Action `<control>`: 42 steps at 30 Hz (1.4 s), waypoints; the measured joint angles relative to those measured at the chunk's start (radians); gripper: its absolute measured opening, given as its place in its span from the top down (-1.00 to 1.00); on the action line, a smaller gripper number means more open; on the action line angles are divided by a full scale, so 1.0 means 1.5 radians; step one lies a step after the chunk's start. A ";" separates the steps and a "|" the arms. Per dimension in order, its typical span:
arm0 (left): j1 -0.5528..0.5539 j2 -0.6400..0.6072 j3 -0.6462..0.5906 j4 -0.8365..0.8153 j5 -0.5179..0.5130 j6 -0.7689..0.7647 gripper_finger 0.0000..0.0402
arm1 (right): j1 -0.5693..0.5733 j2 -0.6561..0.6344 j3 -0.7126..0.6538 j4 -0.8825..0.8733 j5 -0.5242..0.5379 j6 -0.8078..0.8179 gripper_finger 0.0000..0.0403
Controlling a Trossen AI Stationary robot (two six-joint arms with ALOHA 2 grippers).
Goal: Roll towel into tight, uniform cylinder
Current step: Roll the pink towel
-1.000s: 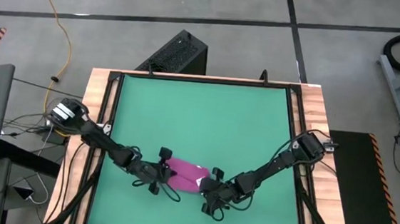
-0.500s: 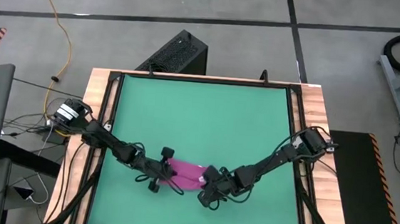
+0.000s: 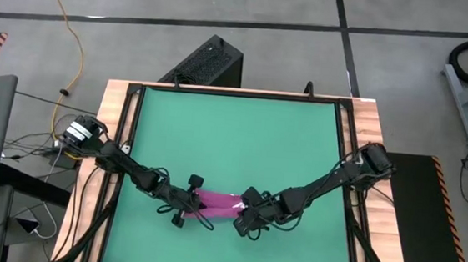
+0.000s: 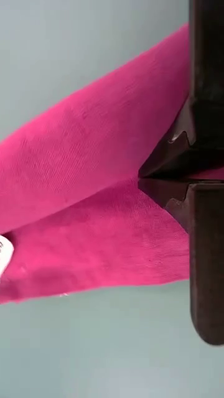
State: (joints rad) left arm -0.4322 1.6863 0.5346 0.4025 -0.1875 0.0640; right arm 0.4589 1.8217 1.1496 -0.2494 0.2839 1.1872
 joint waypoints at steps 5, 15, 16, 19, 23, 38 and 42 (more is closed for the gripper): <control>-0.001 0.000 0.000 0.000 0.000 0.000 1.00 | -0.020 0.007 0.000 -0.006 -0.015 0.007 0.84; -0.014 0.000 0.000 -0.002 0.000 0.006 1.00 | -0.074 0.013 0.001 -0.044 -0.068 0.000 0.84; -0.014 0.000 0.000 -0.002 0.000 0.005 1.00 | -0.079 0.018 0.001 -0.045 -0.069 0.001 0.84; -0.014 0.000 0.000 -0.002 0.002 0.004 1.00 | -0.090 0.023 0.000 -0.057 -0.071 -0.004 0.84; -0.014 0.000 0.000 0.002 0.032 0.002 1.00 | -0.096 0.032 0.001 -0.053 -0.071 -0.004 0.84; -0.030 0.000 0.000 0.003 0.032 0.028 1.00 | -0.087 0.054 0.065 -0.026 -0.066 -0.075 0.84; -0.030 0.000 0.000 0.002 0.030 0.035 1.00 | -0.099 0.053 0.082 -0.047 -0.065 -0.110 0.84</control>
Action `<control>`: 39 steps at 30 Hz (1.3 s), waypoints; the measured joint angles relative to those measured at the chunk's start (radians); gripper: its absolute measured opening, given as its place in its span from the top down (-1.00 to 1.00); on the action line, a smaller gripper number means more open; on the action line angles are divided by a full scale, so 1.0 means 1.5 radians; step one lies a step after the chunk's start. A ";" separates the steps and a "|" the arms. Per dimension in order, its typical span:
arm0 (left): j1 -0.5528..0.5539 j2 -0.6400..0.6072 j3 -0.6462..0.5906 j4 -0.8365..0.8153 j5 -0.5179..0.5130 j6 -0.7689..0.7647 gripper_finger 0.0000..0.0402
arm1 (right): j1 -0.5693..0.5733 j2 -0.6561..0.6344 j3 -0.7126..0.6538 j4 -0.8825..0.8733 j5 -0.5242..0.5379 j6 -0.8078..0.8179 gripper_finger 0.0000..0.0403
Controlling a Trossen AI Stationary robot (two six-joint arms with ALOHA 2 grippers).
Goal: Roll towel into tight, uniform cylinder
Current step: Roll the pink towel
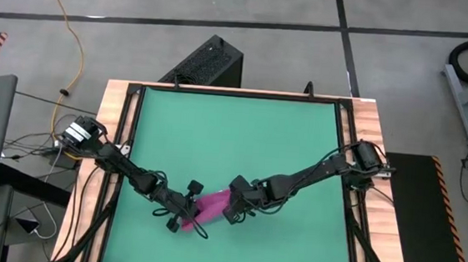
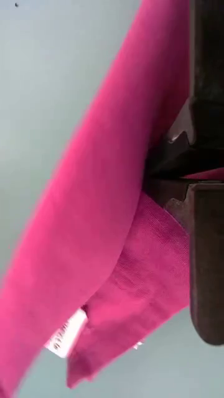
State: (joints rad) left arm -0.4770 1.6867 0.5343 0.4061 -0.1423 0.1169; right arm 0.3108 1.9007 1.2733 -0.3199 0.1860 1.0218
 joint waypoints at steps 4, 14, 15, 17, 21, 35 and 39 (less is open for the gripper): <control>0.000 0.000 0.000 -0.003 0.000 0.000 1.00 | -0.023 0.012 -0.001 -0.004 -0.011 -0.012 0.84; 0.000 0.000 0.000 -0.012 0.000 0.006 1.00 | -0.056 0.047 0.000 0.017 -0.056 -0.036 0.84; 0.000 0.000 0.000 -0.013 0.000 0.007 1.00 | -0.058 0.055 0.000 0.019 -0.056 -0.036 0.84; 0.000 0.000 0.000 -0.014 0.002 0.007 1.00 | -0.062 0.064 0.002 0.024 -0.056 -0.033 0.84; -0.004 0.000 0.001 -0.020 0.002 -0.006 1.00 | -0.062 0.074 0.002 0.019 -0.058 -0.020 0.84; -0.113 -0.178 0.054 -0.265 -0.153 -0.127 1.00 | -0.062 0.074 0.001 0.011 -0.055 -0.016 0.84; -0.167 -0.245 0.067 -0.292 -0.218 -0.179 1.00 | -0.062 0.075 0.000 0.011 -0.055 -0.016 0.84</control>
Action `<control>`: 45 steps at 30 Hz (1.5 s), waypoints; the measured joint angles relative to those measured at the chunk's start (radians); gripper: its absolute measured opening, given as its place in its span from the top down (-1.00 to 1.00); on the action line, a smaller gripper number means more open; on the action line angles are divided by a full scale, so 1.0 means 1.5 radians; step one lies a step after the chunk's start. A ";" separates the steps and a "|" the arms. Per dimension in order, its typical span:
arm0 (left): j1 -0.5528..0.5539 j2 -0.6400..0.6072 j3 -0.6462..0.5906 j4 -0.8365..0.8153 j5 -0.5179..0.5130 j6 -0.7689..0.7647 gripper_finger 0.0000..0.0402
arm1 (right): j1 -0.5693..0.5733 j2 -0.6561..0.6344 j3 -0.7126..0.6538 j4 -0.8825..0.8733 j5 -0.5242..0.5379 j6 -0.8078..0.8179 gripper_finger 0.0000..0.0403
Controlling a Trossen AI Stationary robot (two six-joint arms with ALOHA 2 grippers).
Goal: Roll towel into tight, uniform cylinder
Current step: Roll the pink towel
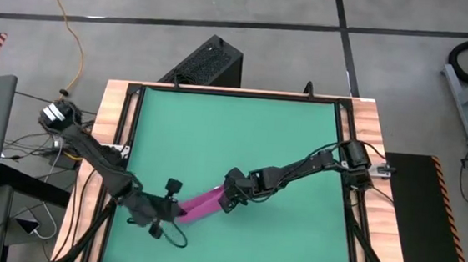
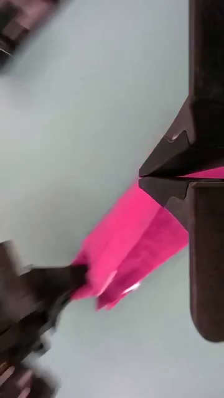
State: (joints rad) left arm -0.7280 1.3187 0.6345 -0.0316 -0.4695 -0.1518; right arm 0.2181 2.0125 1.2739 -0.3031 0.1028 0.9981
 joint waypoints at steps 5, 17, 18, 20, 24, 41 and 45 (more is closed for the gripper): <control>-0.052 -0.015 0.000 0.082 -0.064 0.017 1.00 | 0.002 0.001 0.000 0.000 0.001 0.000 0.84; -0.048 0.208 0.153 -0.049 -0.074 0.053 1.00 | 0.002 0.001 -0.001 -0.001 0.001 0.010 0.84; -0.047 0.221 0.166 -0.065 -0.076 0.052 1.00 | 0.002 0.001 -0.001 -0.002 0.001 0.010 0.84; -0.047 0.244 0.184 -0.107 -0.104 0.034 1.00 | 0.002 0.001 -0.001 -0.002 0.002 0.009 0.84; -0.035 0.257 0.184 -0.185 -0.147 -0.026 1.00 | 0.003 0.001 -0.001 -0.001 0.002 0.005 0.84; -0.031 0.255 0.066 -0.106 -0.146 -0.153 1.00 | 0.011 0.001 -0.001 0.001 0.055 -0.003 0.75; -0.031 0.254 0.058 -0.099 -0.144 -0.157 1.00 | 0.012 -0.002 -0.002 0.002 0.056 -0.028 0.62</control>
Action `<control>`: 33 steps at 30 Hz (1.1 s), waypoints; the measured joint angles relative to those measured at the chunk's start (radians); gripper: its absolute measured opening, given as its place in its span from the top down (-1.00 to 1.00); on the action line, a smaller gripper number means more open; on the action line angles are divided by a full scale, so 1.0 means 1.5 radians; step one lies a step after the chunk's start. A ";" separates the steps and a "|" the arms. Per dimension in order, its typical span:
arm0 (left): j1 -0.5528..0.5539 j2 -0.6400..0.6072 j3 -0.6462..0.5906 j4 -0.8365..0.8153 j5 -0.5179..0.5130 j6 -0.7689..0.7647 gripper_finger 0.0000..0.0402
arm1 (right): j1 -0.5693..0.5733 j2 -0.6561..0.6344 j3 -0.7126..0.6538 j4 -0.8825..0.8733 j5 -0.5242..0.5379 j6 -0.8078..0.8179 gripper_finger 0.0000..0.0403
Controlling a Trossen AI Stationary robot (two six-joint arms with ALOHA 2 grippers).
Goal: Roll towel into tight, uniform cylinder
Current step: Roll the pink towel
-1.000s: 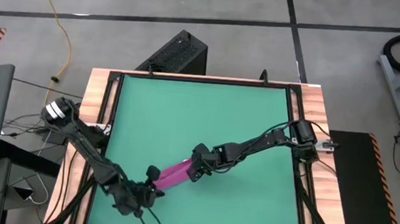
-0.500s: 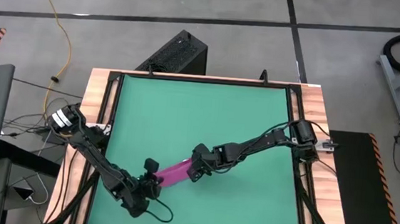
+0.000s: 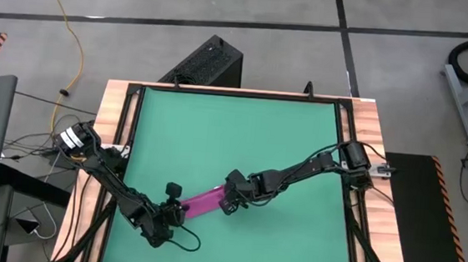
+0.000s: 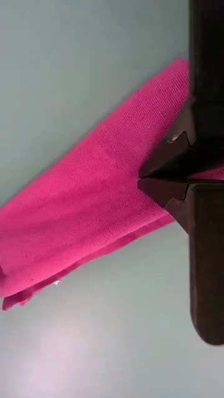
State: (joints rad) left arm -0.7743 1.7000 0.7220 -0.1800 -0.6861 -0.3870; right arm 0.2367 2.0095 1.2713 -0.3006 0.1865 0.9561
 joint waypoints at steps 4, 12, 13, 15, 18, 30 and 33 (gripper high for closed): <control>-0.001 0.000 -0.001 0.005 0.001 0.006 1.00 | 0.009 -0.020 -0.002 -0.013 0.029 -0.018 0.56; 0.000 0.000 -0.001 0.010 0.003 0.017 1.00 | 0.013 -0.067 -0.002 -0.043 0.115 -0.068 0.54; 0.000 0.000 -0.002 0.010 0.003 0.017 1.00 | 0.012 -0.067 -0.002 -0.043 0.117 -0.077 0.54; 0.000 0.000 -0.005 0.013 0.006 0.014 1.00 | 0.008 -0.068 -0.002 -0.042 0.117 -0.089 0.54; 0.000 0.000 -0.015 0.018 0.008 0.000 1.00 | 0.006 -0.069 -0.001 -0.051 0.117 -0.093 0.54; -0.007 0.000 -0.036 0.045 0.010 -0.012 1.00 | 0.016 -0.081 -0.001 -0.117 0.117 -0.122 0.53; -0.008 0.000 -0.036 0.045 0.010 -0.002 1.00 | 0.025 -0.109 0.000 -0.092 0.161 -0.162 0.53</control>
State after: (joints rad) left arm -0.7859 1.7000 0.6674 -0.1131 -0.6708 -0.3899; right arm 0.2747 1.8456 1.2707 -0.4379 0.4273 0.7124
